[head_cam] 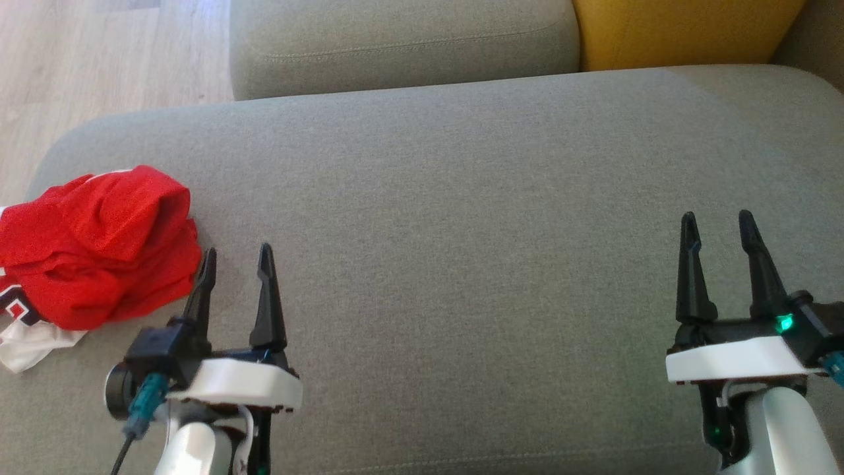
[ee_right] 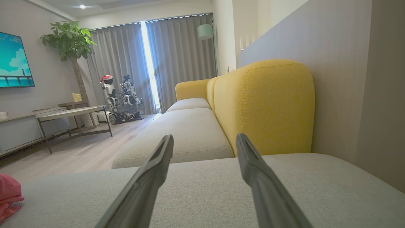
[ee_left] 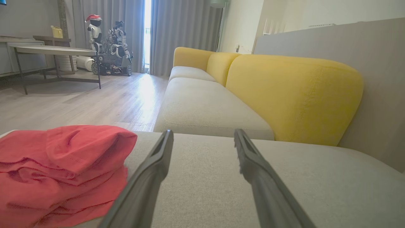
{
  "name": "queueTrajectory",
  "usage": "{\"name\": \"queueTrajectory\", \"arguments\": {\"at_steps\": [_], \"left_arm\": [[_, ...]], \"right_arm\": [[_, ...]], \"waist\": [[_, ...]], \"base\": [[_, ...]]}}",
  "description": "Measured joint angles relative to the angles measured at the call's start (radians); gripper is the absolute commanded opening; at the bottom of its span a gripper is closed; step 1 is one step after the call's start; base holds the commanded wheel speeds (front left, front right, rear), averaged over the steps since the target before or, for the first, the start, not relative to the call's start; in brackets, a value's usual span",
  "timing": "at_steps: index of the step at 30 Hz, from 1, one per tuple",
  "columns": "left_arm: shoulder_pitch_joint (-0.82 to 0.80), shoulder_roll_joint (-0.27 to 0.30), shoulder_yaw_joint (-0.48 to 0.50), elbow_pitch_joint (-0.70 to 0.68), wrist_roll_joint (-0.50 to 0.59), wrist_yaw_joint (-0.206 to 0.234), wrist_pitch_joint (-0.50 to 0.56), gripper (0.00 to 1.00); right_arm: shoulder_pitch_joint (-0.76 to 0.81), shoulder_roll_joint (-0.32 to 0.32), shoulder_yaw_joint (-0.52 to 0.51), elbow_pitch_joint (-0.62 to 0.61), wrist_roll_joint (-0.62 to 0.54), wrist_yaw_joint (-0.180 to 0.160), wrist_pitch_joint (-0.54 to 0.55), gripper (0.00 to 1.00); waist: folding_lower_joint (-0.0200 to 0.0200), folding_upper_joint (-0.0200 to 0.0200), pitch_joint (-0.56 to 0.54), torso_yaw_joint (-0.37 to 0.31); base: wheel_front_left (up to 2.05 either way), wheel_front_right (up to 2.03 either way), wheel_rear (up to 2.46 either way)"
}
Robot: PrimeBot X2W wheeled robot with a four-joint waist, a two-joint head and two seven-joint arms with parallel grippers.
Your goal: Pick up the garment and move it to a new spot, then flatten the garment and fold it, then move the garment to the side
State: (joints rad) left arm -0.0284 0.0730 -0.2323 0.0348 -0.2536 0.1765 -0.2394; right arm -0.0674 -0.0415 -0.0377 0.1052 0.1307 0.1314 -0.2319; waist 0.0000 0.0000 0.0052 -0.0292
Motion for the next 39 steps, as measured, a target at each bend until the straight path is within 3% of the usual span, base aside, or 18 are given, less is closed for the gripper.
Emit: {"name": "queueTrajectory", "arguments": {"at_steps": [9,26,32,39], "left_arm": [[0.024,-0.020,0.051,0.047,0.067,-0.063,-0.010,1.00],[0.024,-0.021,0.042,0.062,0.049,-0.061,-0.010,1.00],[0.023,-0.022,0.041,0.063,0.040,-0.059,-0.010,1.00],[0.024,-0.023,0.054,0.063,0.032,-0.058,-0.010,1.00]], "right_arm": [[0.000,0.000,0.003,0.027,0.008,0.000,-0.019,1.00],[0.000,0.000,0.011,0.042,0.026,0.000,-0.019,1.00],[0.000,0.000,0.034,0.044,0.016,0.000,-0.019,1.00],[0.014,0.000,0.063,0.045,0.008,0.000,-0.019,1.00]], "waist": [[0.0000,0.0000,0.003,0.008],[0.0000,0.0000,0.007,0.011],[0.0000,0.0000,0.005,0.060],[0.0000,0.0000,-0.002,0.163]], "base": [[0.00,0.00,0.00],[0.00,0.00,0.00],[0.00,0.00,0.00],[0.00,0.00,0.00]]}}
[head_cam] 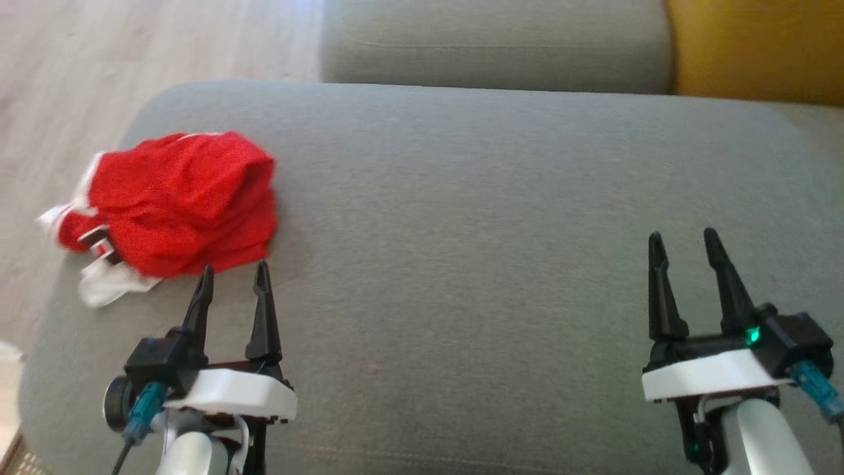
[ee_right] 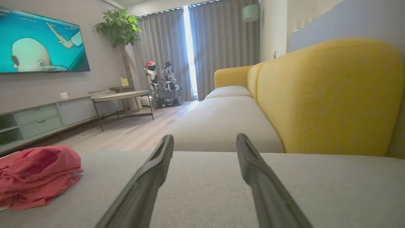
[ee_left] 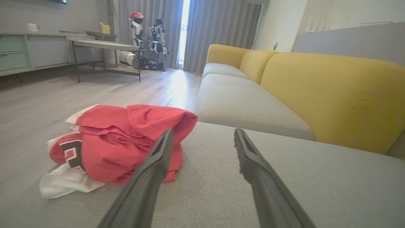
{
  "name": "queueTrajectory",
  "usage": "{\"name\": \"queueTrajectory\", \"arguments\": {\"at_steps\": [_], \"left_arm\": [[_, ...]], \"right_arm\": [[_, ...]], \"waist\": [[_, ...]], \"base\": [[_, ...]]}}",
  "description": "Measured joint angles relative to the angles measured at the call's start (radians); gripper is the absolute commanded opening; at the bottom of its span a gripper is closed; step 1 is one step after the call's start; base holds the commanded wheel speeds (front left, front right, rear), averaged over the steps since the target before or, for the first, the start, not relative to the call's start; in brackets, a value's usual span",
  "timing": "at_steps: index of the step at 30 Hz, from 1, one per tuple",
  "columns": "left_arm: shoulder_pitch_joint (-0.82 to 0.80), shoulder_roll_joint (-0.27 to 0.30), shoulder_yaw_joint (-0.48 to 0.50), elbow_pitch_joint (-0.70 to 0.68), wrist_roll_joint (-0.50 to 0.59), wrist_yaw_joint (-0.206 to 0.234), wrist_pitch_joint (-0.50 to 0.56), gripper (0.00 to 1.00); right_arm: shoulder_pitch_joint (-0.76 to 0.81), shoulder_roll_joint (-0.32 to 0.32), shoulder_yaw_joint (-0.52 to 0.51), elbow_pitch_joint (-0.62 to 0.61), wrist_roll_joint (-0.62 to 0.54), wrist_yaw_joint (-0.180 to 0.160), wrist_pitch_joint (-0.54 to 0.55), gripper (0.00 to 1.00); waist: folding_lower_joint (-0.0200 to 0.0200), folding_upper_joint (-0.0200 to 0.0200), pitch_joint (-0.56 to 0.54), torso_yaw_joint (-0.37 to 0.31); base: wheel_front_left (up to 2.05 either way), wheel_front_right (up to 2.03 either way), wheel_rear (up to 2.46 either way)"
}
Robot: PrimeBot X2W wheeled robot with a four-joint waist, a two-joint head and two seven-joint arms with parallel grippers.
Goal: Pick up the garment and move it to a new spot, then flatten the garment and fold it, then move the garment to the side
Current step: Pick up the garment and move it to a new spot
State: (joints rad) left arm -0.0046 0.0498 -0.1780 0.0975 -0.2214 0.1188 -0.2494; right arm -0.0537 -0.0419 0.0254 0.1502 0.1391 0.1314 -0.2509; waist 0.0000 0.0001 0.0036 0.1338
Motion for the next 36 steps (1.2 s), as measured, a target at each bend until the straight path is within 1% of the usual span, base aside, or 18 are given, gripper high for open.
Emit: {"name": "queueTrajectory", "arguments": {"at_steps": [5,6,9,10,13,17,20,23,26,33,35,36], "left_arm": [[0.001,0.000,0.006,-0.002,0.000,-0.004,0.000,1.00],[0.001,0.000,0.006,-0.002,0.000,-0.004,0.000,1.00],[0.003,0.000,0.019,-0.003,0.000,-0.005,0.000,1.00],[0.006,0.000,0.030,-0.004,0.000,-0.005,0.000,1.00],[0.022,0.000,0.036,-0.008,0.002,-0.007,0.000,1.00],[0.048,0.000,0.049,-0.012,0.002,-0.013,0.000,1.00],[0.050,0.000,0.058,-0.017,0.002,-0.013,0.000,1.00],[0.052,0.000,0.059,-0.023,0.002,-0.013,0.000,1.00],[0.059,0.000,0.062,-0.028,0.001,-0.013,0.000,1.00],[0.058,0.000,0.071,-0.033,-0.019,-0.015,0.000,1.00],[0.052,-0.001,0.085,-0.032,-0.020,-0.015,0.000,1.00],[0.044,0.000,0.096,-0.031,-0.020,-0.022,0.000,1.00]], "right_arm": [[0.013,0.000,0.016,0.007,0.000,0.000,0.000,1.00],[0.013,0.000,0.016,0.007,0.000,0.000,0.000,1.00],[0.014,0.000,0.028,0.013,0.000,0.000,0.000,1.00],[0.017,0.000,0.034,0.017,0.000,0.000,0.000,1.00],[0.024,0.000,0.041,0.022,0.008,0.000,0.000,1.00],[0.024,0.000,0.053,0.025,0.011,0.000,0.000,1.00],[0.024,0.000,0.056,0.026,0.017,0.000,0.000,1.00],[0.024,0.000,0.059,0.026,0.018,0.000,0.000,1.00],[0.024,0.000,0.062,0.027,0.018,0.000,0.000,1.00],[0.024,0.000,0.060,0.027,0.016,0.000,0.000,1.00],[0.024,0.000,0.055,0.025,0.006,0.000,0.000,1.00],[0.023,0.000,0.049,0.021,0.001,0.000,0.000,1.00]], "waist": [[0.0000,0.0000,-0.006,0.094],[0.0000,0.0000,-0.006,0.094],[0.0000,0.0000,-0.008,0.154],[0.0000,0.0000,-0.011,0.193],[0.0000,0.0000,-0.016,0.246],[0.0000,0.0000,-0.023,0.305],[0.0000,0.0000,-0.028,0.334],[0.0000,0.0000,-0.032,0.343],[0.0000,0.0000,-0.028,0.336],[0.0000,0.0000,-0.006,0.293],[0.0000,0.0000,0.005,0.279],[0.0000,0.0000,0.013,0.272]], "base": [[0.00,0.00,0.00],[0.00,0.00,0.00],[0.00,0.00,0.00],[0.00,0.00,0.00],[0.00,0.00,0.00],[0.00,0.00,0.00],[0.00,0.00,0.00],[0.00,0.00,0.00],[0.00,0.00,0.00],[0.00,0.00,0.00],[0.00,0.00,0.00],[0.00,0.00,0.00]]}}
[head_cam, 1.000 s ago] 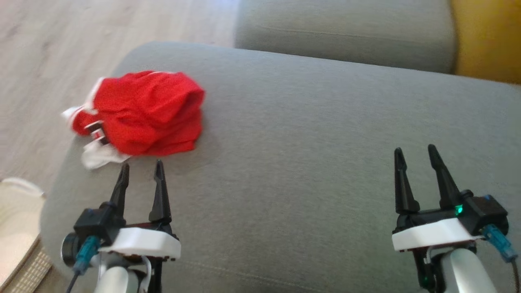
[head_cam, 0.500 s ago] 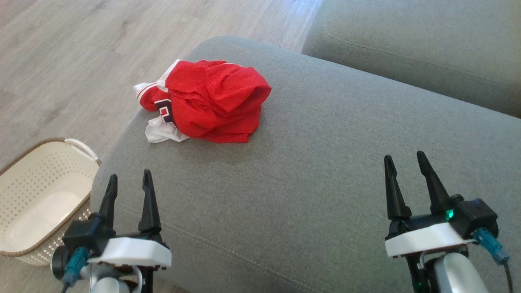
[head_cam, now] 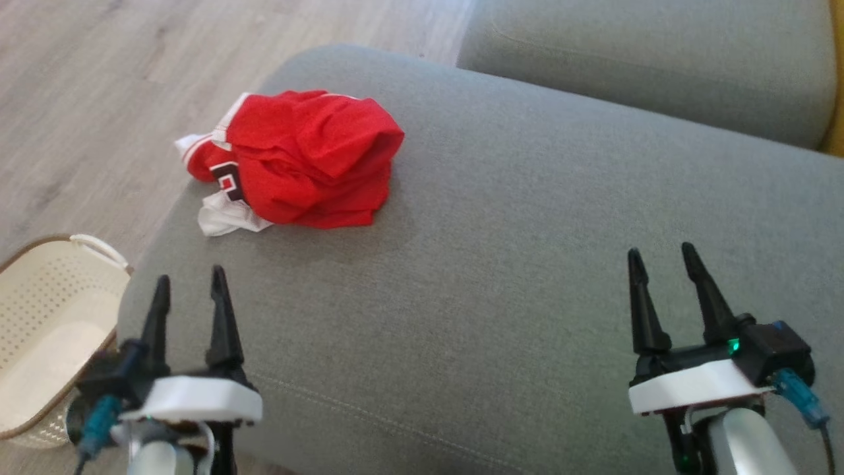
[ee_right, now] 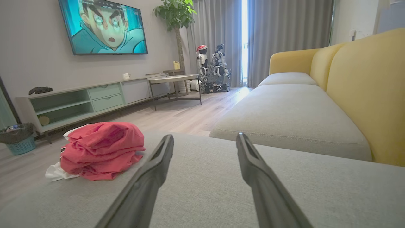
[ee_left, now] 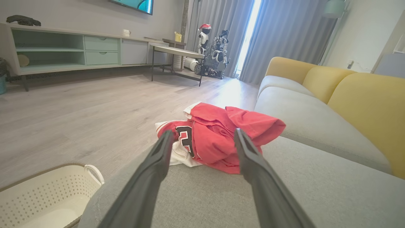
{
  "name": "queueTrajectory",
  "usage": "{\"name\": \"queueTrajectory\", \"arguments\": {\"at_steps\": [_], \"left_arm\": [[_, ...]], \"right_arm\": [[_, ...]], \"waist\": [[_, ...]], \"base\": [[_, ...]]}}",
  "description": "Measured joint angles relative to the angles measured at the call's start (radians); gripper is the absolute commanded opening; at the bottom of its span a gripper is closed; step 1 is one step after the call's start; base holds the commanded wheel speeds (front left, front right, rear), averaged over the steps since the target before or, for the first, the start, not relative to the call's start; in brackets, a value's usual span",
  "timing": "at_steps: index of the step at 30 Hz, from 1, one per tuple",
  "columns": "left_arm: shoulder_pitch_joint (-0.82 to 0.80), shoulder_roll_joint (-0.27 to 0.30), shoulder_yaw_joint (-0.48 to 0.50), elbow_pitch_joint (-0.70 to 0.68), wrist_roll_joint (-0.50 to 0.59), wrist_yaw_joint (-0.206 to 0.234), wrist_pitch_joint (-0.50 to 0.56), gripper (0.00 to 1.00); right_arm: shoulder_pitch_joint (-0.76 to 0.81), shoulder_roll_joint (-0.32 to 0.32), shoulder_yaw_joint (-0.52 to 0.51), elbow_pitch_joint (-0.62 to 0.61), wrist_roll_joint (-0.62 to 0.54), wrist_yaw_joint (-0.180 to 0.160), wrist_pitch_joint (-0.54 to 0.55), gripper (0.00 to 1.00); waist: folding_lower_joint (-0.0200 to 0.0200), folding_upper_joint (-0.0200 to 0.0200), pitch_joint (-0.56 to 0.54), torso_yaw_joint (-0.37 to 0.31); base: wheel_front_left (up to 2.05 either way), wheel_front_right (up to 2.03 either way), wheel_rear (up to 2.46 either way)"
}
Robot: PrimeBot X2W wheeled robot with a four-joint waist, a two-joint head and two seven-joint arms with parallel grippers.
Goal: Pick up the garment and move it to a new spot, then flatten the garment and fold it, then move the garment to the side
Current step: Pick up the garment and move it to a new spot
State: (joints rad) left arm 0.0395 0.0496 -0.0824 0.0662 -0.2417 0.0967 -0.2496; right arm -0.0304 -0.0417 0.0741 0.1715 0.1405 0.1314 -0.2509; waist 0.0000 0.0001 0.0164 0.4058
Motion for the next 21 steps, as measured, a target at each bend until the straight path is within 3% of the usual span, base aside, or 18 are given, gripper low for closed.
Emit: {"name": "queueTrajectory", "arguments": {"at_steps": [6,12,21], "left_arm": [[-0.116,-0.002,0.042,0.021,0.002,-0.036,0.000,1.00],[-0.282,0.015,0.063,0.215,0.008,-0.102,0.003,1.00],[-0.582,0.107,0.085,0.447,0.012,-0.095,0.117,1.00]], "right_arm": [[-0.008,0.000,-0.045,-0.023,-0.045,0.000,0.000,1.00],[-0.047,-0.001,-0.084,-0.072,-0.093,0.000,0.004,1.00],[-0.084,-0.002,-0.086,-0.123,-0.125,0.000,0.024,1.00]], "waist": [[0.0000,0.0000,0.066,-0.044],[0.0001,0.0000,0.159,-0.087],[0.0002,0.0000,0.287,-0.158]], "base": [[0.00,0.00,0.00],[0.00,0.00,0.00],[0.00,0.00,0.00]]}}
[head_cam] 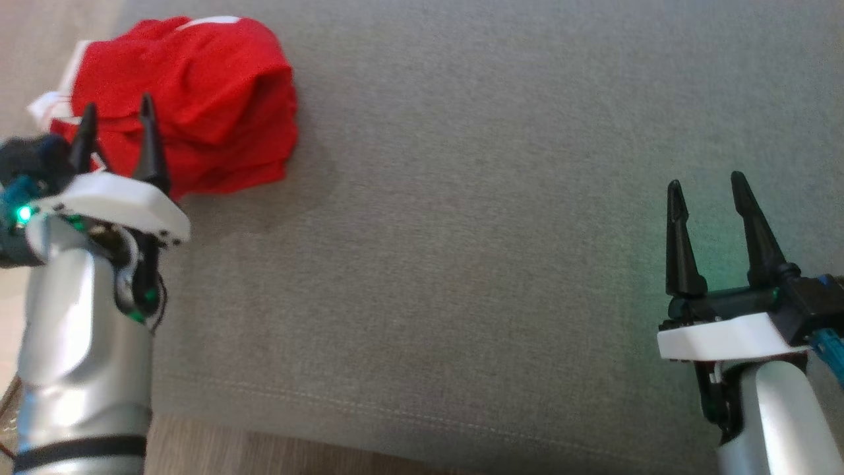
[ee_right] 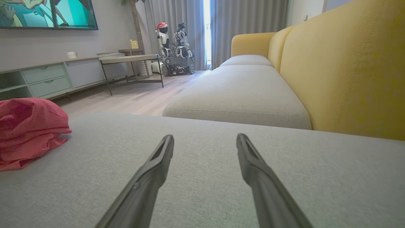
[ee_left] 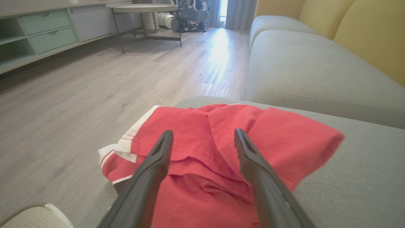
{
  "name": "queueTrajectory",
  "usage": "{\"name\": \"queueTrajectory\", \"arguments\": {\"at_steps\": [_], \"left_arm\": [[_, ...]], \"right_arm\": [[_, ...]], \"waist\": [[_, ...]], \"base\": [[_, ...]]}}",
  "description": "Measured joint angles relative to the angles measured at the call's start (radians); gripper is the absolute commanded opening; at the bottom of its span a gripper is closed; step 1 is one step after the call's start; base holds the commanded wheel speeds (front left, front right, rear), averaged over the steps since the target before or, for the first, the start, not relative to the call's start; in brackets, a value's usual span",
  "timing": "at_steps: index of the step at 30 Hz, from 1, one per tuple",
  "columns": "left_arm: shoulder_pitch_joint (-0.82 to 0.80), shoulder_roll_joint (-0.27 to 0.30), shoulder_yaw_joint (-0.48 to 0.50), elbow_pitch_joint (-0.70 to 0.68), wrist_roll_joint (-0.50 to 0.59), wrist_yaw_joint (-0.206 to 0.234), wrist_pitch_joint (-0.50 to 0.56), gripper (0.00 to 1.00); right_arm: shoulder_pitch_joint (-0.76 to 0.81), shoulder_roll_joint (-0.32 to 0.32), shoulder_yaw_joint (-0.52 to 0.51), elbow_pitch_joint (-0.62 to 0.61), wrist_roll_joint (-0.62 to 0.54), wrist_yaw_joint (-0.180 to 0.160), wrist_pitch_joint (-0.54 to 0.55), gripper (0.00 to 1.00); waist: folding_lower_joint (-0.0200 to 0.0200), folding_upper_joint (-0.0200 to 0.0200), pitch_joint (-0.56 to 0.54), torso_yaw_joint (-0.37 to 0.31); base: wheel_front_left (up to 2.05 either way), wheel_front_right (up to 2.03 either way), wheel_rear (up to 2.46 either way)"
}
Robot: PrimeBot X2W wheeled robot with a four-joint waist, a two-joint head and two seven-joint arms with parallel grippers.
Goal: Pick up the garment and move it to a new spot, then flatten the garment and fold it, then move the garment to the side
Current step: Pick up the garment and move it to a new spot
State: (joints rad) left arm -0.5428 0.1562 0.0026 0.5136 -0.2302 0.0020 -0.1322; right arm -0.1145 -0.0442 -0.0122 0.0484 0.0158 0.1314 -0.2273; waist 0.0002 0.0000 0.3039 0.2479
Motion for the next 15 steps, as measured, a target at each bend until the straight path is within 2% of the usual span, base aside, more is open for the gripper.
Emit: {"name": "queueTrajectory", "arguments": {"at_steps": [8,15], "left_arm": [[-0.114,0.036,0.014,0.144,-0.006,0.001,0.026,1.00],[-0.190,0.049,0.008,0.228,-0.006,-0.003,0.026,1.00]], "right_arm": [[-0.022,-0.001,0.001,-0.010,-0.002,0.000,0.000,1.00],[-0.041,-0.001,0.001,-0.019,-0.008,0.000,0.000,1.00]], "waist": [[-0.0002,0.0000,0.066,-0.062],[-0.0002,0.0000,0.098,-0.083]], "base": [[0.00,0.00,0.00],[0.00,0.00,0.00]]}}
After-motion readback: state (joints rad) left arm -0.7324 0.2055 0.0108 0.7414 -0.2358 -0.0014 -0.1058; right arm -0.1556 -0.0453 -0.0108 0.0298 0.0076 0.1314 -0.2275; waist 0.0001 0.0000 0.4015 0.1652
